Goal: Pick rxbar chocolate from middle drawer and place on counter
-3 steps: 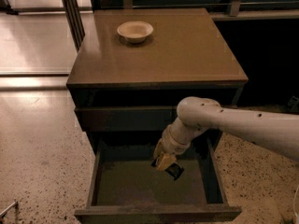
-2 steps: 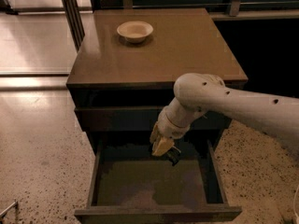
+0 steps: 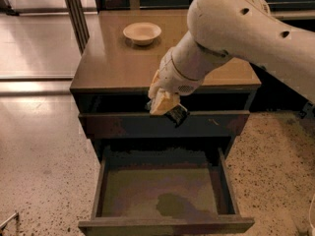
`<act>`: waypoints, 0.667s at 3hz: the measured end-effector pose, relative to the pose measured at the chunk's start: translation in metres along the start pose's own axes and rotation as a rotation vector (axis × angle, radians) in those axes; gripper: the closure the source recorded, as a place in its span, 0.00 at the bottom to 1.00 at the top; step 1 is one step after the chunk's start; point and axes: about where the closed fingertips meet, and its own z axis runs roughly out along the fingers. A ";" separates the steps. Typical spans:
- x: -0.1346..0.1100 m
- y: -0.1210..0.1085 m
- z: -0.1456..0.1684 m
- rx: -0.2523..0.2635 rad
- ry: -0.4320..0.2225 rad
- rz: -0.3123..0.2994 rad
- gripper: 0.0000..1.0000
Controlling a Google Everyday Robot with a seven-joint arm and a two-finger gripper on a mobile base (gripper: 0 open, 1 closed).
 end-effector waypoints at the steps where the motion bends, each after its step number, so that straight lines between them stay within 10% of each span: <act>1: 0.000 0.000 0.000 0.000 0.000 0.000 1.00; 2: 0.001 -0.015 0.001 0.037 0.000 -0.018 1.00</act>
Offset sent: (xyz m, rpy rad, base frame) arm 0.0365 0.0006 0.0091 0.0115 -0.0960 -0.0002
